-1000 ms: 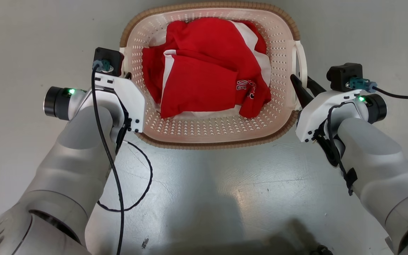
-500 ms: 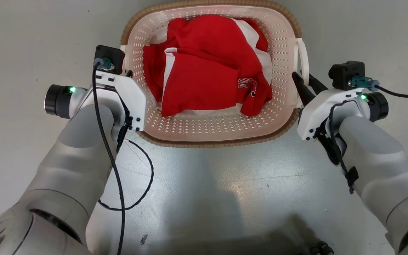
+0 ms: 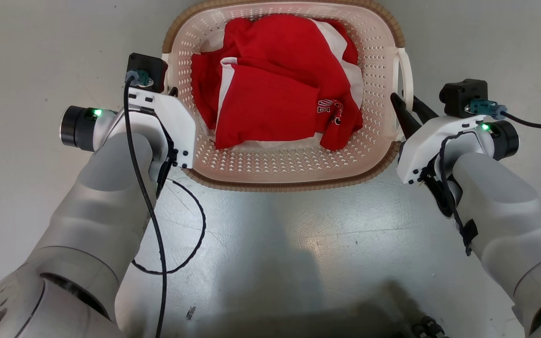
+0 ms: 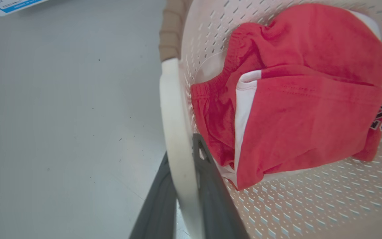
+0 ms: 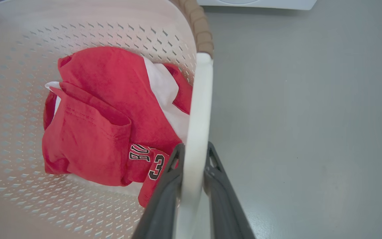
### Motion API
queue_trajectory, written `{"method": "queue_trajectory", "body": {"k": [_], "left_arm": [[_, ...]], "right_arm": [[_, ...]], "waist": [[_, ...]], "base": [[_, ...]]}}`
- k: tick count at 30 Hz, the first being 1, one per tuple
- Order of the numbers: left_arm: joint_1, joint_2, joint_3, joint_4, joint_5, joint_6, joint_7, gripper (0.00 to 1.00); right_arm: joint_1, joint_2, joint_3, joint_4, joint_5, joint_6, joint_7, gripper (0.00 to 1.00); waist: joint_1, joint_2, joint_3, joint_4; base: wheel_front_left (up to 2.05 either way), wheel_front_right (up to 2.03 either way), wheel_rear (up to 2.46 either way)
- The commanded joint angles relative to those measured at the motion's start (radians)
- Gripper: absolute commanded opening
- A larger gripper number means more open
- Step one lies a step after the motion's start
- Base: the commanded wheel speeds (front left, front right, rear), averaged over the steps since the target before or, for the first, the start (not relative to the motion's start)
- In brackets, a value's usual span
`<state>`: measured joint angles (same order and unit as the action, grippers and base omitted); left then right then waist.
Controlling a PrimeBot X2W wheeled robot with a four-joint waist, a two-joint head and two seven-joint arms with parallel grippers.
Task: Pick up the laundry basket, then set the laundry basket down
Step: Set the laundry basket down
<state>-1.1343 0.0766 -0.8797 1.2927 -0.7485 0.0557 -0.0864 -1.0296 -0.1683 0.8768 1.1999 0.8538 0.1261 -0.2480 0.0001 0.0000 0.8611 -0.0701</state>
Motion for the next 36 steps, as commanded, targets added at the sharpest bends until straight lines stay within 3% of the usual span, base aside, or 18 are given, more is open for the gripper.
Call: {"method": "queue_trajectory", "body": {"k": [1,4,5,6,7,8,24,36], "left_arm": [[-0.019,0.033,0.004,-0.002,-0.003,0.016,0.000,0.00],[-0.018,0.033,0.011,-0.002,-0.013,0.029,0.002,0.00],[-0.017,0.033,0.017,-0.002,-0.020,0.036,0.002,0.14],[-0.015,0.032,0.020,-0.002,-0.024,0.042,0.004,0.44],[-0.013,0.030,0.023,-0.002,-0.028,0.046,0.009,0.96],[-0.010,0.028,0.026,-0.002,-0.032,0.049,0.012,1.00],[0.032,0.028,0.028,-0.002,-0.055,0.064,0.006,1.00],[0.105,0.010,0.064,-0.002,-0.101,0.044,-0.115,1.00]], "right_arm": [[0.041,-0.009,0.011,-0.003,-0.017,0.005,-0.014,0.00],[0.035,-0.012,0.002,0.002,-0.019,0.005,-0.014,0.00],[0.027,-0.017,-0.010,0.000,-0.024,0.005,-0.014,0.05],[0.021,-0.022,-0.022,-0.002,-0.031,0.005,-0.014,0.36],[0.020,-0.024,-0.032,-0.004,-0.041,0.005,-0.014,0.57],[0.020,-0.026,-0.043,-0.005,-0.050,0.005,-0.014,1.00],[0.088,-0.030,-0.247,-0.077,-0.226,0.005,-0.014,1.00],[0.153,-0.039,-0.442,-0.159,-0.392,0.005,-0.014,1.00]], "waist": [[-0.0001,0.0000,0.001,0.000],[-0.0001,0.0000,0.003,0.000],[-0.0001,0.0000,0.005,0.000],[-0.0001,0.0000,0.006,0.000],[-0.0001,0.0000,0.007,0.001],[-0.0001,0.0000,0.008,0.001],[-0.0001,0.0000,-0.057,-0.001],[-0.0001,0.0000,-0.220,0.007]], "base": [[0.00,0.00,0.00],[0.00,0.00,0.00],[0.00,0.00,0.00],[0.00,0.00,0.00],[0.00,0.00,0.00],[0.00,0.00,0.00],[0.00,0.00,0.00],[0.00,0.00,0.00]]}}
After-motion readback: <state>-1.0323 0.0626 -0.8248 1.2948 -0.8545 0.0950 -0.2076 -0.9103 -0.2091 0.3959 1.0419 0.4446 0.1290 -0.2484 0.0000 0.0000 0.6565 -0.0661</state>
